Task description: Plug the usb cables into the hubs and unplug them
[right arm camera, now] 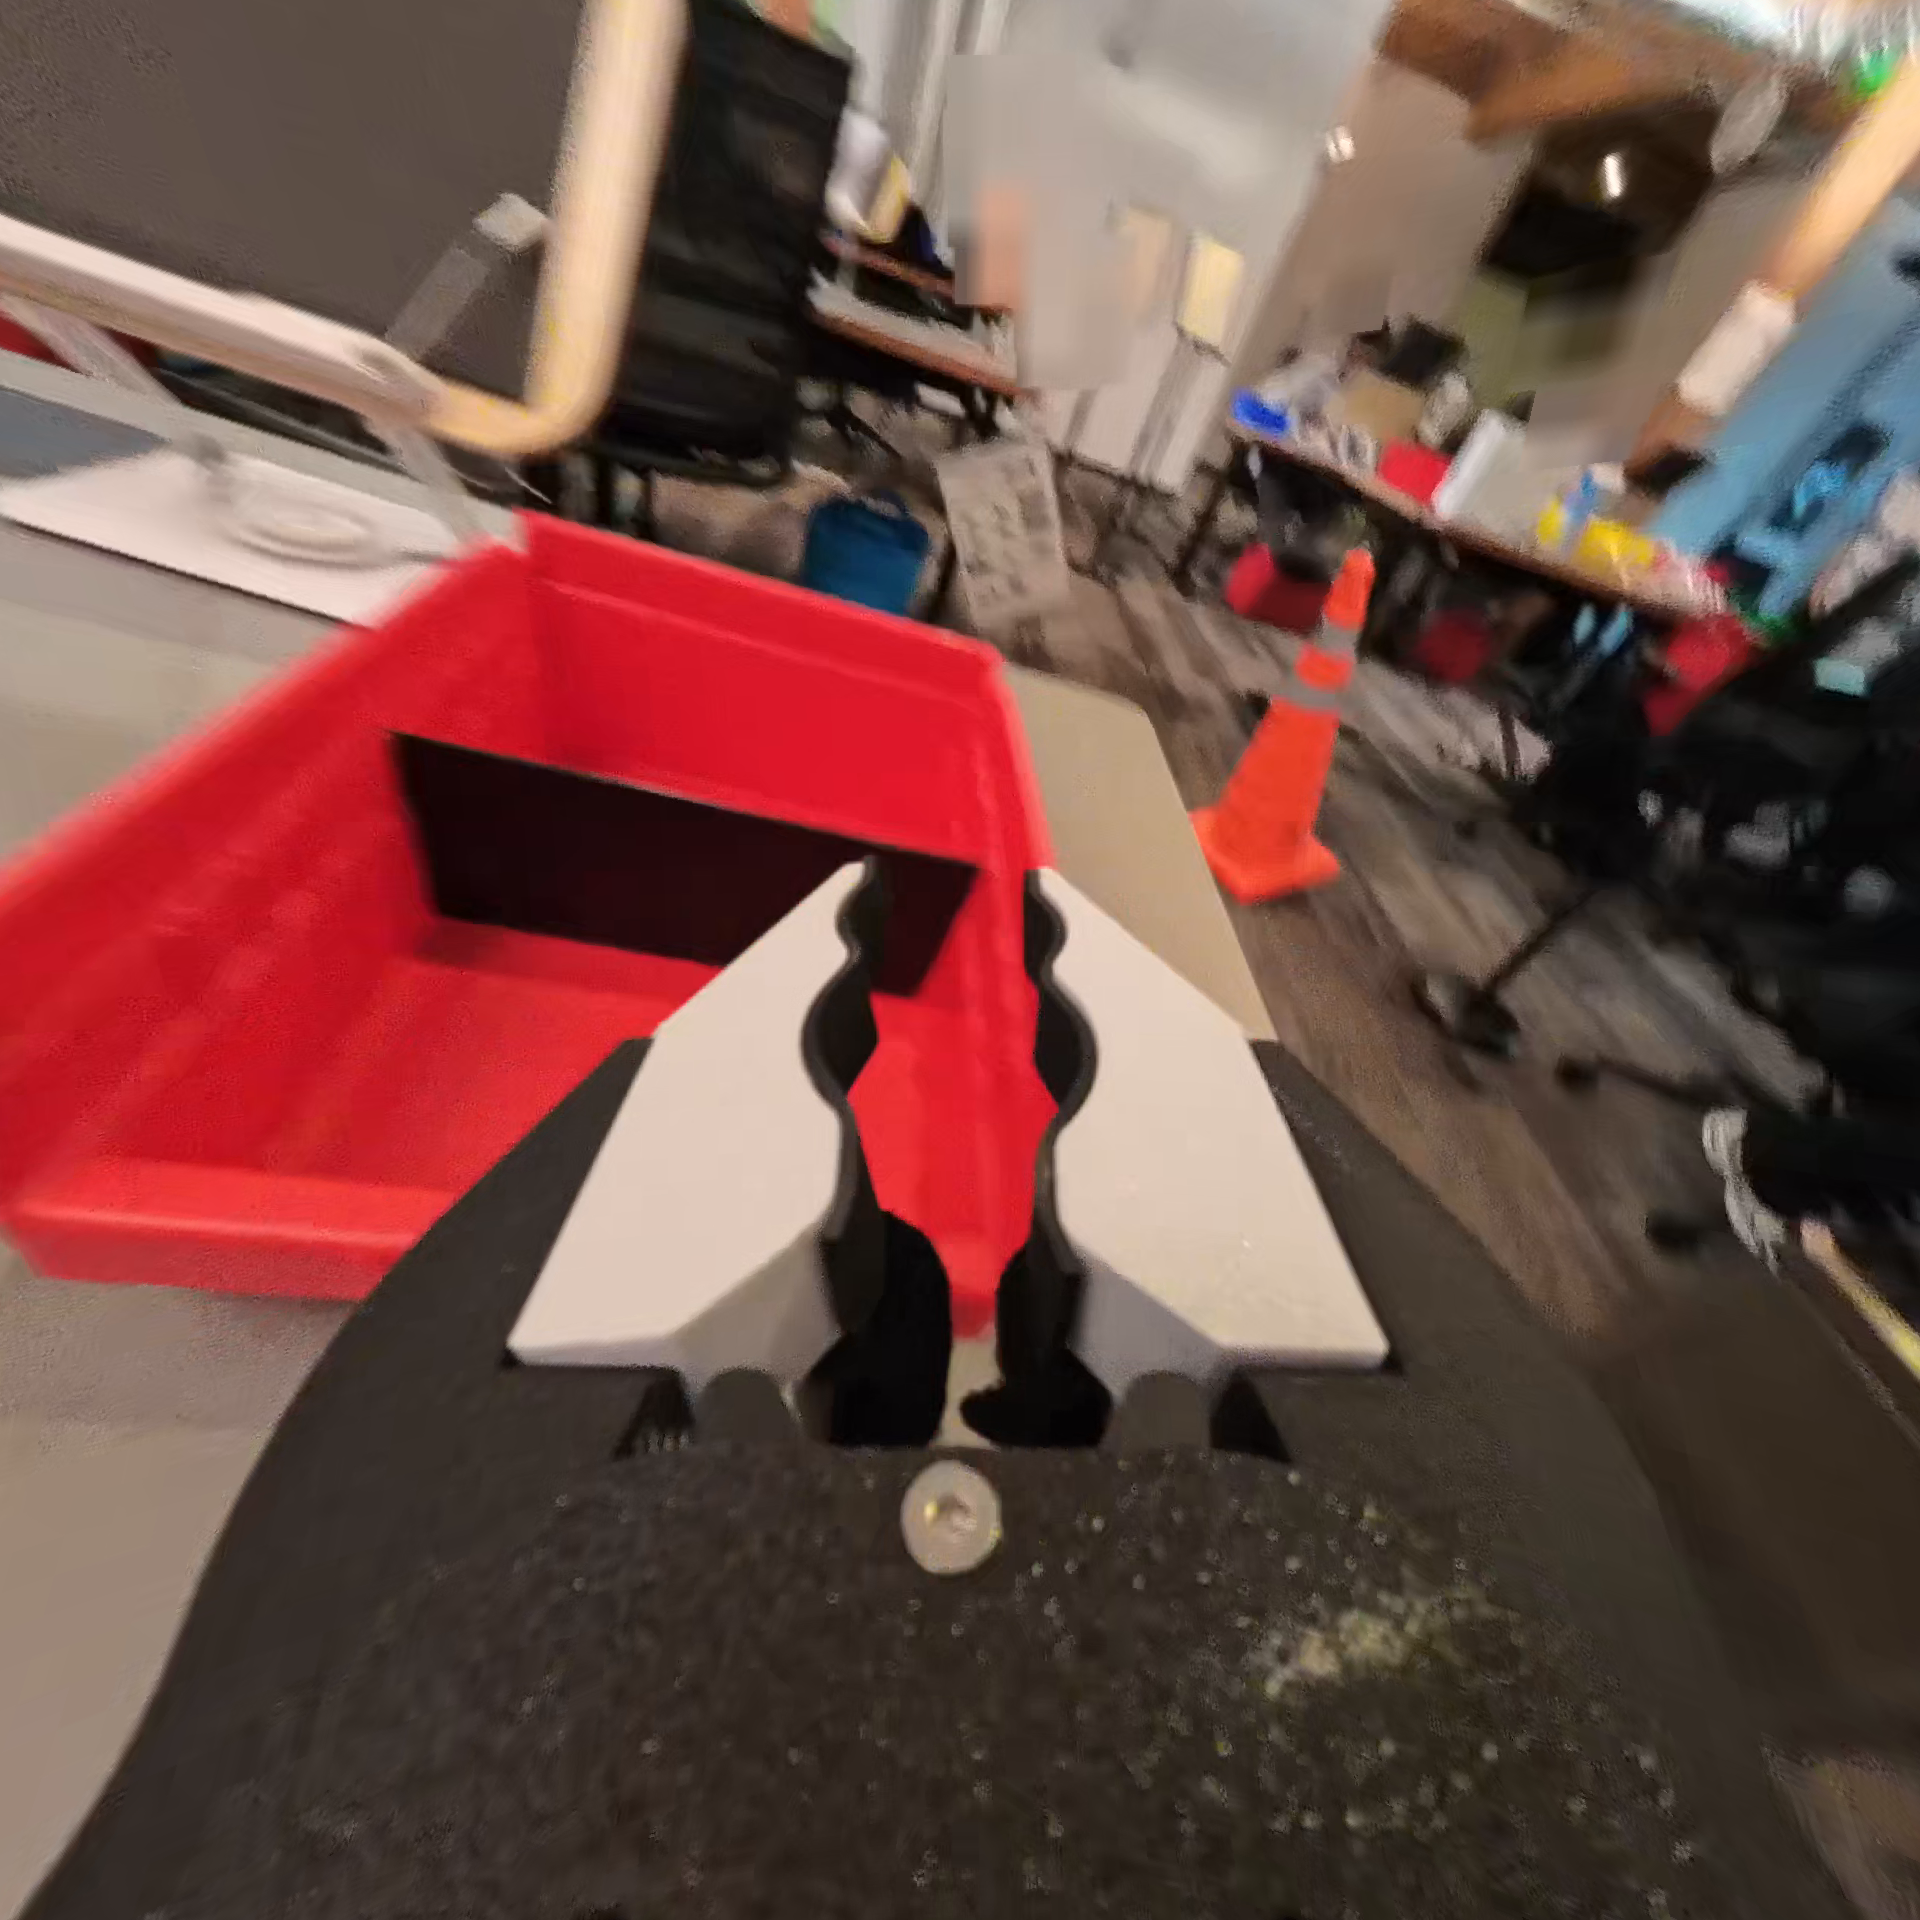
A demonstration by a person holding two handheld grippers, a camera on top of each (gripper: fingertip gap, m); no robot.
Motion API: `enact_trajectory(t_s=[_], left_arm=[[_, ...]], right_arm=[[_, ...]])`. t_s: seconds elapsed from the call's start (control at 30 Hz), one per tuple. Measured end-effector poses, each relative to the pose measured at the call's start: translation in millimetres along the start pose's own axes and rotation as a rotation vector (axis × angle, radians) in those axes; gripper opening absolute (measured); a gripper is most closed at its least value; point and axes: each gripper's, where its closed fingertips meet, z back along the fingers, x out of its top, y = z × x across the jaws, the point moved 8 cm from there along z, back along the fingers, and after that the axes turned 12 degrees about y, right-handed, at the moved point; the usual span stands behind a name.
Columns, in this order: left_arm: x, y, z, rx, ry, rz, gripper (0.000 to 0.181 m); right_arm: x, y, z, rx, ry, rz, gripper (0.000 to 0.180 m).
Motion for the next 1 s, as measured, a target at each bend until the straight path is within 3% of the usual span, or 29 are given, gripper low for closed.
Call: enact_trajectory(t_s=[0.17, 0.3, 0.4, 0.47, 0.77, 0.9, 1.0], left_arm=[[-23, -108, -110, -0.287, 0.123, -0.048, 0.06], [-31, -150, -170, -0.329, 0.226, -0.024, 0.064], [-28, -171, -196, -0.325, 0.245, -0.032, 0.064], [-24, -179, -206, -0.29, 0.254, -0.029, 0.073], [-27, -207, -219, -0.3, 0.261, -0.093, 0.077], [-32, -203, -213, -0.34, 0.324, -0.114, 0.072], [-28, -185, -190, -0.334, 0.377, -0.122, 0.07]], right_arm=[[-49, -49, -18, 0.077, 0.145, -0.127, 0.041], [-55, -38, -34, 0.266, 0.184, -0.229, 0.038], [-56, -29, -36, 0.297, 0.22, -0.161, 0.023], [-56, -31, -34, 0.265, 0.231, -0.131, 0.032], [-64, -58, -28, 0.277, 0.249, -0.225, 0.032], [-61, -54, -28, 0.249, 0.238, -0.234, 0.038], [-59, -56, -20, 0.109, 0.211, -0.238, 0.048]])
